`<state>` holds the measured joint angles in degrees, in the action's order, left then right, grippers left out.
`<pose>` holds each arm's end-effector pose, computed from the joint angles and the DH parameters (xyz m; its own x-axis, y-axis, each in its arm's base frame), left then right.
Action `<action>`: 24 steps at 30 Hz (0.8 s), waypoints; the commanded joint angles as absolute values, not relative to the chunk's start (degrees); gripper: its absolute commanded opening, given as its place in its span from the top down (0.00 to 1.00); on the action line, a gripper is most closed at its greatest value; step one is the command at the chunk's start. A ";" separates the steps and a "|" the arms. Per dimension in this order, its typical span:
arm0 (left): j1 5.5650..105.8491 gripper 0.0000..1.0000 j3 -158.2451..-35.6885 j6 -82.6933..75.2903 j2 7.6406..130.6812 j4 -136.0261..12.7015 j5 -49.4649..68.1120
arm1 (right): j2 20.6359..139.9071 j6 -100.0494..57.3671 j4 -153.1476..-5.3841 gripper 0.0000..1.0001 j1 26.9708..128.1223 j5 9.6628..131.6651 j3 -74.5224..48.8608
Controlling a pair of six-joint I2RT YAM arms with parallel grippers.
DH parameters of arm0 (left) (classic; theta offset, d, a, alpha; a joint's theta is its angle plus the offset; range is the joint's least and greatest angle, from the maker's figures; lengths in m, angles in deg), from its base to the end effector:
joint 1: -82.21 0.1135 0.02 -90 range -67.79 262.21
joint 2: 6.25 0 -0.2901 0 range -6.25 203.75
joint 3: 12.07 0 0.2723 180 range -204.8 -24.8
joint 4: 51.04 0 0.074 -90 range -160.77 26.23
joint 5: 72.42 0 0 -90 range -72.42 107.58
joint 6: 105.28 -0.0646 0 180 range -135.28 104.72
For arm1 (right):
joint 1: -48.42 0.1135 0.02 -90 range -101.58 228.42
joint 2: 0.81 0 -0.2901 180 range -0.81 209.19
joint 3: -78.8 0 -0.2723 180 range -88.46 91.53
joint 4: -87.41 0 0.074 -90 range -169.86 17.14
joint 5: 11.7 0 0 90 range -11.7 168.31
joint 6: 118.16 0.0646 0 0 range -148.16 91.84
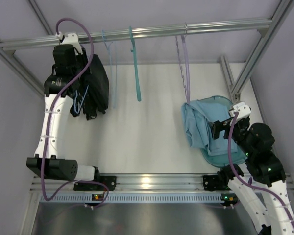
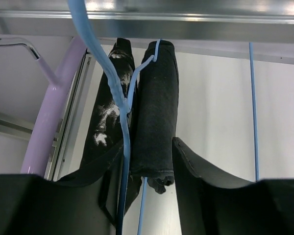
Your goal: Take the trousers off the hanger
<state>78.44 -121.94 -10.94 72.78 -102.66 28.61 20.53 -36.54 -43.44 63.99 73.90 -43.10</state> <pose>0.3272 -0.0092 0.4891 -0.3444 -0.0517 -0.9374 -0.1404 0.9901 -0.0031 0.0980 0.0325 0.3523 -0.1550 -0.1940 -0.9687 -0.3663 0.9219 -0.1261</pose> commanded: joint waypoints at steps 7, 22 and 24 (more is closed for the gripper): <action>78.78 0.96 -123.32 -11.59 73.21 -97.08 30.24 | 20.64 -36.77 -47.08 0.01 63.27 73.21 -43.03; 78.78 1.00 -117.10 -9.92 61.00 -78.03 23.04 | 21.69 -36.86 -48.83 0.01 63.10 71.19 -42.85; 78.78 1.00 -114.46 -10.01 58.19 -74.24 22.16 | 21.87 -36.94 -49.10 0.01 63.19 71.01 -43.02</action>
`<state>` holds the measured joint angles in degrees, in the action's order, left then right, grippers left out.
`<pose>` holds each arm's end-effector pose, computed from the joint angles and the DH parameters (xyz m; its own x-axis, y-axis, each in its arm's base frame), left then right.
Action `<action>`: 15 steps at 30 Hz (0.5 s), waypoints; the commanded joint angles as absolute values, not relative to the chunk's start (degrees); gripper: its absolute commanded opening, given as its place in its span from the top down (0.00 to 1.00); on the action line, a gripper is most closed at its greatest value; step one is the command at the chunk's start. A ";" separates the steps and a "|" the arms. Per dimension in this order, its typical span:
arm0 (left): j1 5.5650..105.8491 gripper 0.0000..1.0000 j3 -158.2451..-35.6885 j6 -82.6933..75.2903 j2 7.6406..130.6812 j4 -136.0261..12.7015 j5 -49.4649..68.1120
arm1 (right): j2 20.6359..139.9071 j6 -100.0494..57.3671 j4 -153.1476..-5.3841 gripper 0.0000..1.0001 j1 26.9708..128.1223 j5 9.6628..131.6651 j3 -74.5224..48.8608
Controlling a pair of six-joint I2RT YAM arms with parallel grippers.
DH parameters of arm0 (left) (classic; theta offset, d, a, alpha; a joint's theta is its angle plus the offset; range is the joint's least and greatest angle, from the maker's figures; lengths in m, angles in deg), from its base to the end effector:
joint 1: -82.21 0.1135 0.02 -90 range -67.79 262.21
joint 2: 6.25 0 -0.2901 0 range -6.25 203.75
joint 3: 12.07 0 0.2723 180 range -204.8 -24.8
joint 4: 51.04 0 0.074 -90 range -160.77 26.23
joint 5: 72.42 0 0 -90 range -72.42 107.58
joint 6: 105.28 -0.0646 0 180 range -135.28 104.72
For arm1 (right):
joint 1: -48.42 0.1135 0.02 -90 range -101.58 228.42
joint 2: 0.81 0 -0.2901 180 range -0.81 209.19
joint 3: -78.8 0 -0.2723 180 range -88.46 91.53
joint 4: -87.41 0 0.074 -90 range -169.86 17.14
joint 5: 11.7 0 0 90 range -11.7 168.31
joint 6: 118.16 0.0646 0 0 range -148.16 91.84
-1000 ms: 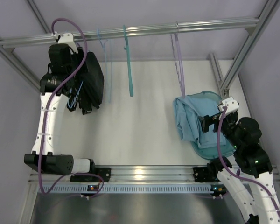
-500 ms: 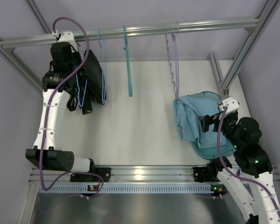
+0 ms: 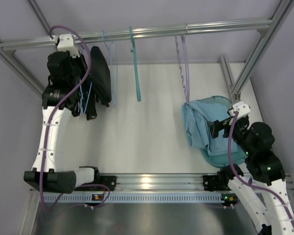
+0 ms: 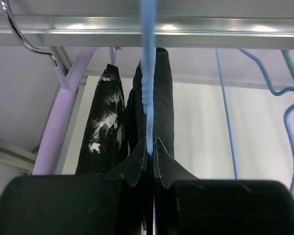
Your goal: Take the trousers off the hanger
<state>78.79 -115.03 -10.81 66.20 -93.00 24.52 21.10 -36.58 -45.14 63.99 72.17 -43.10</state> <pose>0.3024 -0.0103 0.5009 -0.1930 -0.0660 -0.9790 -0.0743 0.9959 -0.0525 0.1004 0.0351 0.3555 -0.1322 -0.1880 -0.9732 -0.3913 0.9120 -0.1230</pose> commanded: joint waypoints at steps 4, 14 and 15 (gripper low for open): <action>78.78 1.00 -110.23 -10.27 56.16 -68.52 21.71 | 22.39 -37.03 -49.71 0.00 63.19 70.75 -42.76; 78.78 1.00 -103.72 -12.38 51.15 -66.66 20.40 | 22.83 -38.34 -51.12 0.01 63.19 66.19 -42.59; 78.78 1.00 -103.29 -11.95 50.45 -69.10 20.66 | 22.92 -38.79 -51.21 0.01 63.19 65.57 -42.50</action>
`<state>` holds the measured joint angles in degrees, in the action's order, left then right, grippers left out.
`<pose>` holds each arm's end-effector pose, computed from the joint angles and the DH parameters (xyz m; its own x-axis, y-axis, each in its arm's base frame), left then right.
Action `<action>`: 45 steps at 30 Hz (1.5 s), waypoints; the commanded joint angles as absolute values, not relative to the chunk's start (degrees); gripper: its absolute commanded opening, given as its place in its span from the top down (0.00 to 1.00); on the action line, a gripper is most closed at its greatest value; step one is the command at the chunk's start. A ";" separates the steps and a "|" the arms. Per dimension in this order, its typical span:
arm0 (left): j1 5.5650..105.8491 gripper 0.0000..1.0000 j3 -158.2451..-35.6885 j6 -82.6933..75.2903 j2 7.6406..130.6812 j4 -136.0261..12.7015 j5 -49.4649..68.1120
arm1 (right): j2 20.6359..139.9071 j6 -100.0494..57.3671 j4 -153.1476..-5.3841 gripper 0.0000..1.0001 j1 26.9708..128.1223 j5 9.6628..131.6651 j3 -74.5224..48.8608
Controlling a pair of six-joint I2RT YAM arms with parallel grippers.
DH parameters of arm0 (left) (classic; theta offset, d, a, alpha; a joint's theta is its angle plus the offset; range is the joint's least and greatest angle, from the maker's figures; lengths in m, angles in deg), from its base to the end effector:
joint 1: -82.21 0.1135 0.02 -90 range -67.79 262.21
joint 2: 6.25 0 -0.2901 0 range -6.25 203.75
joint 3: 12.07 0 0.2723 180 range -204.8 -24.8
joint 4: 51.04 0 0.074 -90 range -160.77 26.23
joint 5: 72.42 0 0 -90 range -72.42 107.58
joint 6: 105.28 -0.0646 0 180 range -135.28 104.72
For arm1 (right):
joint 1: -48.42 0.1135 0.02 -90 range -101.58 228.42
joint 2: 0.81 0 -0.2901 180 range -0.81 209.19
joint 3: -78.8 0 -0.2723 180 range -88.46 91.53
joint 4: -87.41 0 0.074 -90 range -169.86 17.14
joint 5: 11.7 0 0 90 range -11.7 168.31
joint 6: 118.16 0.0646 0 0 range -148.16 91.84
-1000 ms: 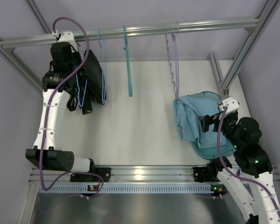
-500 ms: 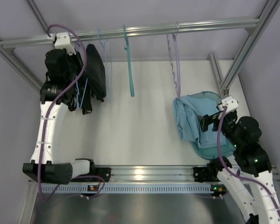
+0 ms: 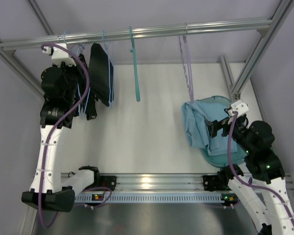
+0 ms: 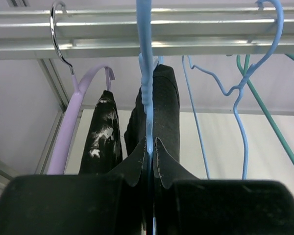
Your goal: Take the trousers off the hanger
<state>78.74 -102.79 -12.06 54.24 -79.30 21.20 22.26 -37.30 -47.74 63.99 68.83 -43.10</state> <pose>0.2506 -0.0111 0.5078 0.0344 -0.0582 -0.9977 -0.0006 0.9983 -0.0583 0.1048 0.0402 0.3600 -0.0953 -0.1892 -0.9773 -0.4417 0.8879 -0.1288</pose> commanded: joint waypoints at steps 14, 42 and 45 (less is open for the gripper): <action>78.78 1.00 -96.78 -0.08 32.52 -93.19 19.88 | 27.83 -28.52 -66.30 0.00 63.80 41.84 -41.62; 81.68 1.00 -107.68 8.27 32.87 -105.78 10.29 | 79.07 -55.66 -108.23 0.25 133.06 89.28 -23.61; 81.77 1.00 -107.77 8.45 32.60 -105.87 10.20 | 83.03 -56.46 -111.58 0.29 132.97 92.54 -21.41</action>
<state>81.41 -104.54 7.18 33.63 -114.11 11.34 80.97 -55.01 -100.29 132.21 86.56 -25.72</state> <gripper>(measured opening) 0.056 0.722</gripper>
